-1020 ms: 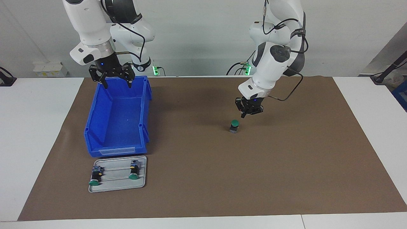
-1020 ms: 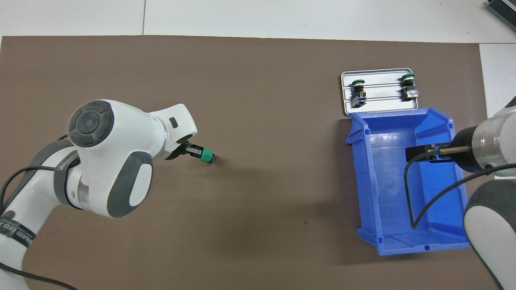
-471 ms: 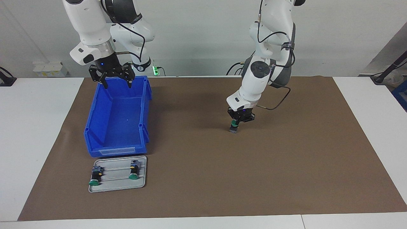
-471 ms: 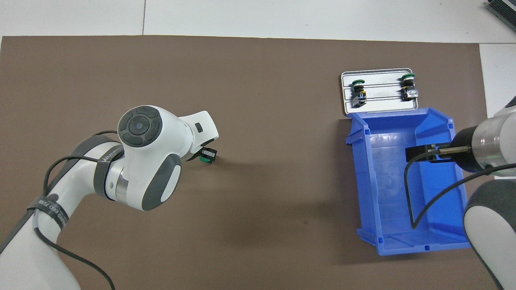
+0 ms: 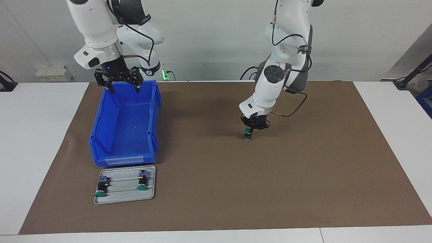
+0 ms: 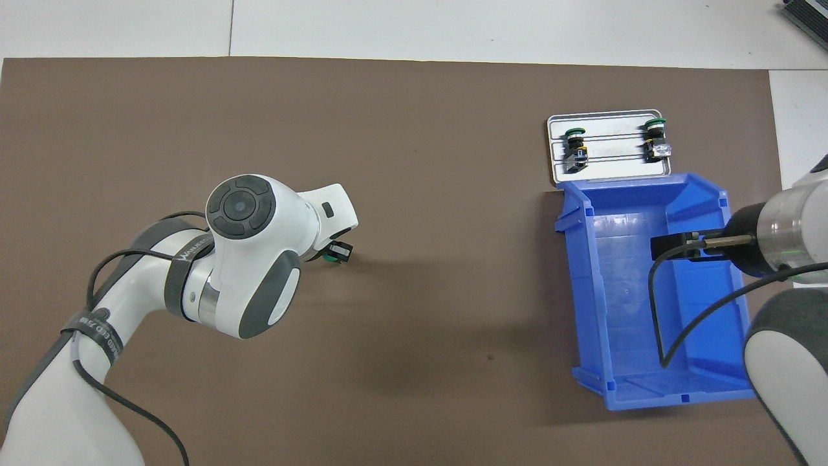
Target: Place and press button with both arms
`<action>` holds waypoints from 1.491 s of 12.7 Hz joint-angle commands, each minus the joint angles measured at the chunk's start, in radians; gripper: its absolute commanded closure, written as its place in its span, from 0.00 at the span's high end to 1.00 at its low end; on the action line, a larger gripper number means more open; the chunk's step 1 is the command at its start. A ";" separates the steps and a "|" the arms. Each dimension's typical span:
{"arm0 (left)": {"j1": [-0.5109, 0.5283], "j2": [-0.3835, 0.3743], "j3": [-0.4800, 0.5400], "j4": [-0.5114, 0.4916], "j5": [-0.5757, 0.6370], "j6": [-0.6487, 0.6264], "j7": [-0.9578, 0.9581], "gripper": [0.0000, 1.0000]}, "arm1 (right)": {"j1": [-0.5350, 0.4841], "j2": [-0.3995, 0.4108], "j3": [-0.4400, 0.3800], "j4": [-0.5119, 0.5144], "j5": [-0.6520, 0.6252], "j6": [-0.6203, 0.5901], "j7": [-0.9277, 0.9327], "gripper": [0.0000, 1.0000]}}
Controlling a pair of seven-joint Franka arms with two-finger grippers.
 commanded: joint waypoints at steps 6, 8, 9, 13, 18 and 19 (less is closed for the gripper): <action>-0.014 -0.042 0.022 0.080 0.010 -0.133 -0.017 0.00 | -0.011 -0.018 0.001 -0.018 0.024 0.007 -0.031 0.99; 0.024 -0.080 0.028 0.081 0.012 -0.166 -0.006 0.04 | -0.011 -0.018 0.001 -0.018 0.024 0.007 -0.031 0.99; 0.037 -0.088 0.028 0.084 0.010 -0.188 0.009 0.60 | -0.011 -0.018 0.001 -0.018 0.024 0.007 -0.031 1.00; 0.115 -0.151 0.028 0.083 0.010 -0.270 0.033 1.00 | -0.011 -0.018 0.001 -0.018 0.026 0.007 -0.031 0.99; 0.233 -0.275 0.030 0.081 0.010 -0.384 0.034 1.00 | -0.011 -0.018 0.001 -0.018 0.026 0.007 -0.031 0.99; 0.238 -0.280 0.030 0.081 0.010 -0.380 0.031 1.00 | -0.011 -0.018 0.001 -0.016 0.024 0.007 -0.031 0.99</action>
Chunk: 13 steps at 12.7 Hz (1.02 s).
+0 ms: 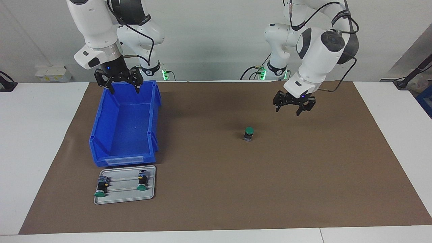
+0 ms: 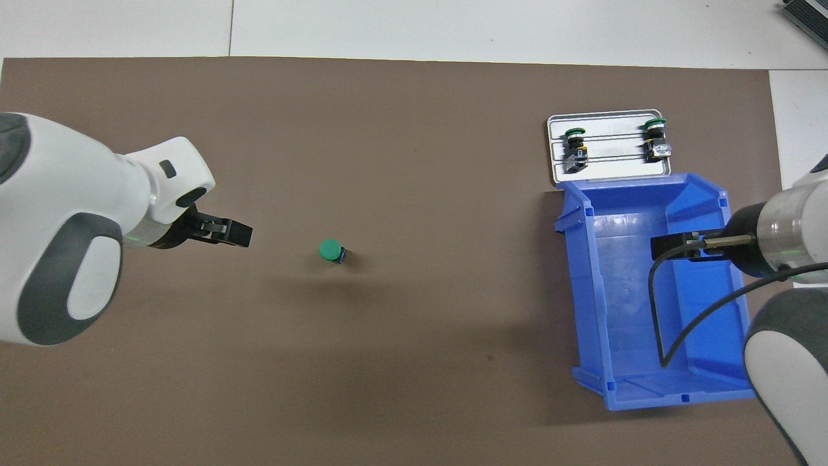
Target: Place and press button with both arms
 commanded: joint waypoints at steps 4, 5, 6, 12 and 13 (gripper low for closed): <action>0.057 -0.045 -0.005 -0.011 0.010 -0.019 0.000 1.00 | -0.011 -0.018 0.001 -0.018 0.024 0.007 -0.031 0.99; 0.085 -0.045 -0.005 -0.008 0.010 -0.019 0.000 1.00 | -0.011 -0.018 0.001 -0.018 0.024 0.007 -0.031 1.00; 0.112 -0.045 -0.006 0.001 0.010 -0.023 0.006 1.00 | -0.011 -0.018 0.001 -0.018 0.024 0.007 -0.031 0.99; 0.180 0.054 -0.006 0.293 0.067 -0.201 0.046 1.00 | -0.011 -0.019 0.001 -0.016 0.024 0.007 -0.031 0.99; 0.194 0.080 -0.006 0.358 0.070 -0.251 0.047 1.00 | -0.011 -0.018 0.001 -0.018 0.024 0.007 -0.031 1.00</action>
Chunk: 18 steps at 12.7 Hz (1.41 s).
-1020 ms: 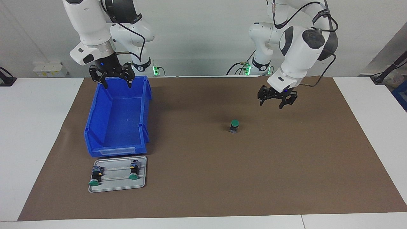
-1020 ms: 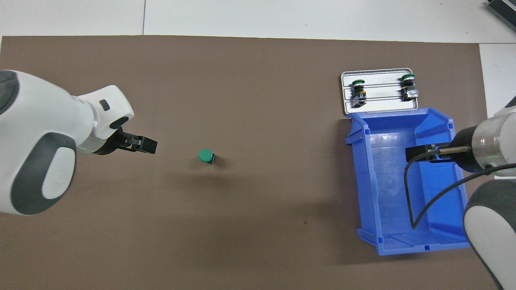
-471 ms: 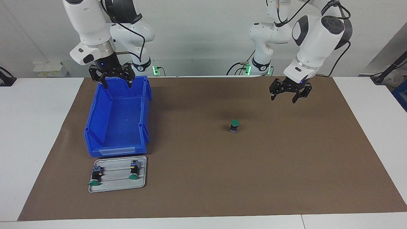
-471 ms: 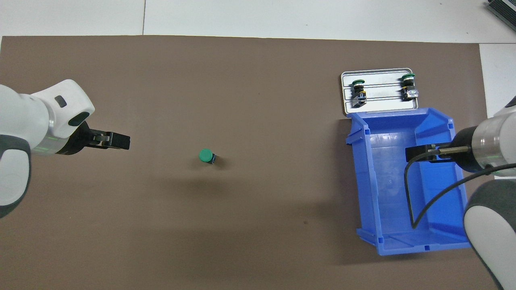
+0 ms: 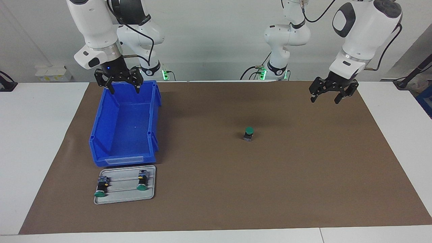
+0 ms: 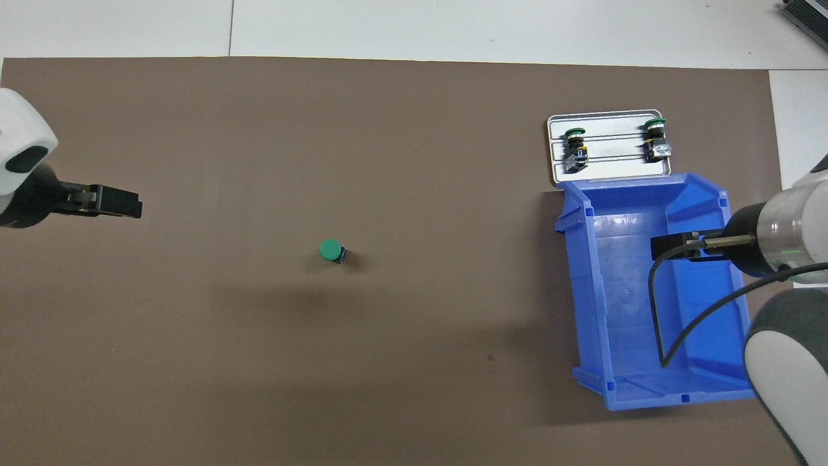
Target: Place and press button with both arms
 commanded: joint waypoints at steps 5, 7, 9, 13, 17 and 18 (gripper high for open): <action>0.039 0.078 -0.010 0.241 0.044 -0.210 0.047 1.00 | -0.011 -0.018 0.001 -0.018 0.024 0.007 -0.031 0.99; 0.039 0.032 -0.010 0.170 0.044 -0.211 0.051 1.00 | -0.011 -0.018 0.001 -0.016 0.026 0.007 -0.031 0.99; 0.041 0.013 -0.010 0.132 0.044 -0.201 0.050 1.00 | -0.011 -0.018 0.001 -0.016 0.024 0.007 -0.031 0.99; 0.041 0.013 -0.010 0.131 0.044 -0.189 0.053 1.00 | -0.011 -0.018 0.001 -0.018 0.024 0.007 -0.031 0.99; 0.041 0.013 -0.010 0.131 0.044 -0.186 0.051 1.00 | -0.011 -0.018 0.001 -0.018 0.026 0.007 -0.031 0.99; 0.041 0.013 -0.010 0.130 0.044 -0.192 0.045 1.00 | -0.011 -0.018 0.001 -0.018 0.026 0.007 -0.031 0.99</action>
